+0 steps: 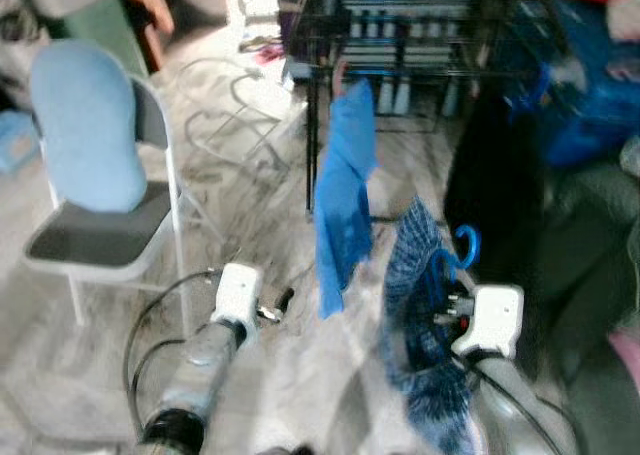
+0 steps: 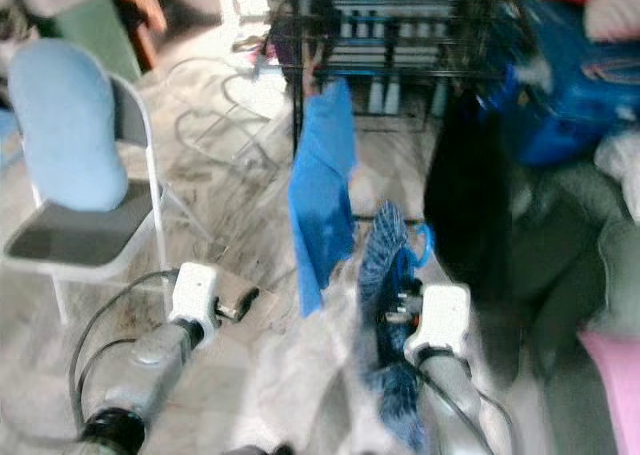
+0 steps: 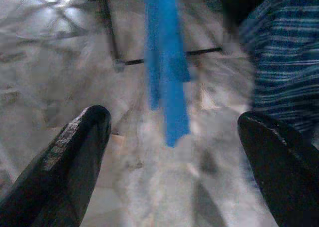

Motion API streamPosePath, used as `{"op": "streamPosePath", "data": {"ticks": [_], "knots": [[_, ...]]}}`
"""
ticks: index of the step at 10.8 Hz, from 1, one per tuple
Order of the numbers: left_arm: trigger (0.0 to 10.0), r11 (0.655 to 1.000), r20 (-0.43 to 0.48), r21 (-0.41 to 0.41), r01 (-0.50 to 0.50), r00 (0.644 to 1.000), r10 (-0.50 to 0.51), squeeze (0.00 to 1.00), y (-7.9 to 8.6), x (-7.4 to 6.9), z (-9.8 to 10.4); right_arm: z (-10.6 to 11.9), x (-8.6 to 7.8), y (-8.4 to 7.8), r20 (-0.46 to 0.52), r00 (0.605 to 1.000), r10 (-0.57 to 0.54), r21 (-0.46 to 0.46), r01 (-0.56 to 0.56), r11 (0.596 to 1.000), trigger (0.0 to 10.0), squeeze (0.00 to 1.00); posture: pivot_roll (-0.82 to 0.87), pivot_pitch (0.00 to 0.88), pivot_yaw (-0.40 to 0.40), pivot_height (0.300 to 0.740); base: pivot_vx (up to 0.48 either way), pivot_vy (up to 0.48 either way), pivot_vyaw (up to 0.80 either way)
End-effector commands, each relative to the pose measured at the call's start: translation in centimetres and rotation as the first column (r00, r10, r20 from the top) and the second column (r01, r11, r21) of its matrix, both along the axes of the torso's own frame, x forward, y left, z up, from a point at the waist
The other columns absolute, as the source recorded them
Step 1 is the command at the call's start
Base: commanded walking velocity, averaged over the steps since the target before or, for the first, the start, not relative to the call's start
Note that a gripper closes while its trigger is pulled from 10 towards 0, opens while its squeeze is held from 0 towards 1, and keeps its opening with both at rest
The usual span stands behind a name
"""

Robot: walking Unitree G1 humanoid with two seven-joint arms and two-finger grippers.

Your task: Hang hanger

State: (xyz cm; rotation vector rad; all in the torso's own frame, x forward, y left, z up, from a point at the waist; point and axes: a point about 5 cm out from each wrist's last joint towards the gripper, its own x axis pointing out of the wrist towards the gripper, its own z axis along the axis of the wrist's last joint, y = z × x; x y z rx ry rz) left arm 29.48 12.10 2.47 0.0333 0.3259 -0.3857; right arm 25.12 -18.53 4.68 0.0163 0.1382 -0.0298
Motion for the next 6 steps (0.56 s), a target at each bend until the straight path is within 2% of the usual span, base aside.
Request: {"op": "streamPosePath", "data": {"ticks": [1,3,5,6], "knots": [[10.0,1.0,-0.01,0.028,0.008,1.0,-0.008,0.0,0.63,-0.11,-0.31,0.63,0.17,0.6,0.04,0.999,0.0,0.002,0.0,1.0,10.0,0.0,-0.18,0.155,0.089,0.74,0.0,0.442,0.0],[10.0,1.0,-0.004,0.024,-0.014,1.0,0.014,0.0,0.65,0.21,-0.12,0.85,0.41,0.45,0.045,0.999,-0.01,-0.005,0.01,1.0,10.0,0.0,-0.19,0.159,0.089,0.74,0.0,0.45,0.0],[10.0,0.999,0.019,-0.004,-0.053,0.998,0.053,0.0,0.61,0.57,0.29,0.95,0.38,0.44,0.042,0.999,0.004,-0.012,-0.004,1.0,10.0,0.0,-0.18,0.166,0.064,0.74,0.0,0.0,0.0],[10.0,0.998,0.013,-0.013,-0.06,0.998,0.06,0.0,0.43,0.06,-0.12,0.8,0.29,0.31,0.028,0.999,0.023,-0.022,-0.023,0.999,10.0,0.0,-0.17,0.17,0.041,0.74,0.0,0.0,0.0]]}}
